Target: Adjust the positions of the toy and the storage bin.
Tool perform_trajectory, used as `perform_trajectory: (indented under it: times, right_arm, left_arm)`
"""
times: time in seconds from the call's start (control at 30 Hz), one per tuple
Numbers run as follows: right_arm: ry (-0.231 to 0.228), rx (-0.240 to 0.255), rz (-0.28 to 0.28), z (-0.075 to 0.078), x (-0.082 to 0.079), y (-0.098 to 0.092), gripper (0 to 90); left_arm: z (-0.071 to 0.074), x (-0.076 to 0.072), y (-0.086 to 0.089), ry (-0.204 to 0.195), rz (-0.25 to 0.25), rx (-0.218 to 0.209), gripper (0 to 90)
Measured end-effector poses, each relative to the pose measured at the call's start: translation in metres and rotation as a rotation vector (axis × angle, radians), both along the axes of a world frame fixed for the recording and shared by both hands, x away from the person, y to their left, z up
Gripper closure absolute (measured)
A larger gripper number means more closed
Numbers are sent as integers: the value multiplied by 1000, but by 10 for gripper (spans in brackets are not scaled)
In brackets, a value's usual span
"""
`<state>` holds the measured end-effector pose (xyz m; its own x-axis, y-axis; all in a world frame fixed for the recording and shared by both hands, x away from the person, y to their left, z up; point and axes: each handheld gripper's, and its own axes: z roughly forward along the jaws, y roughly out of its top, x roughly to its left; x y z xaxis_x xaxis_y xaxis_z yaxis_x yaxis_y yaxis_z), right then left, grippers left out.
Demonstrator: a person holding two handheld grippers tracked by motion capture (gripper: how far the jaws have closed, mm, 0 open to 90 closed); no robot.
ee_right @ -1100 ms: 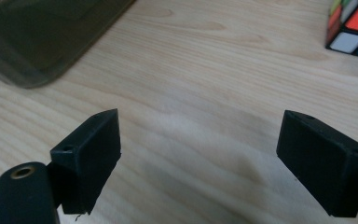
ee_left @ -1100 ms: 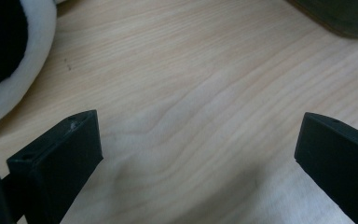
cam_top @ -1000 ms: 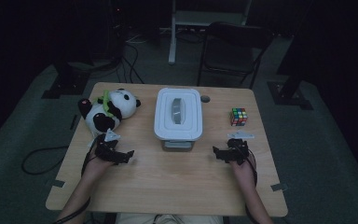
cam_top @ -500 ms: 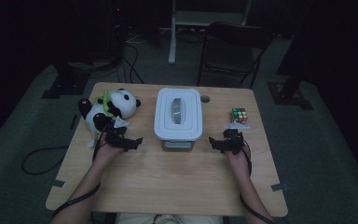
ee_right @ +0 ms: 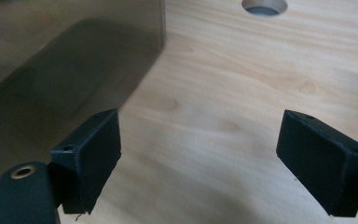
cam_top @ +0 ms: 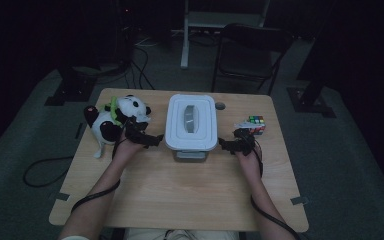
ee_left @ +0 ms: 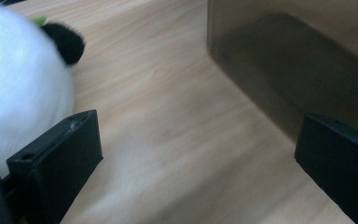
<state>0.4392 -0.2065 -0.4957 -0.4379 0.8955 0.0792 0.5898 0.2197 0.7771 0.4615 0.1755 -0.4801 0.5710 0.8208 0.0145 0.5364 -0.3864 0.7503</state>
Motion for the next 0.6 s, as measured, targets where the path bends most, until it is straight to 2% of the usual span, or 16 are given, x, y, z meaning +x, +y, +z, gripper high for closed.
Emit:
perform_trajectory:
  times: [0.03,0.1,0.23,0.3,0.5,0.57,0.6]
  right_arm:
    - [-3,-3,-1,1,2,2,133]
    - [-3,-9,4,1,7,5,133]
    - [-11,-14,4,3,16,11,133]
    - [-12,-1,5,3,20,13,133]
    - [-6,4,17,4,28,17,132]
    - [-5,11,21,4,30,18,132]
    - [-5,11,27,4,30,19,129]
  left_arm:
    - [0,0,0,0,0,0,13]
    - [-1,11,-3,8,14,-1,13]
    - [0,21,-7,13,21,-12,12]
    - [0,25,-10,13,24,-4,12]
    - [-1,33,-15,21,22,7,13]
    - [0,36,-20,25,4,-6,12]
    - [0,35,-22,26,-5,6,12]
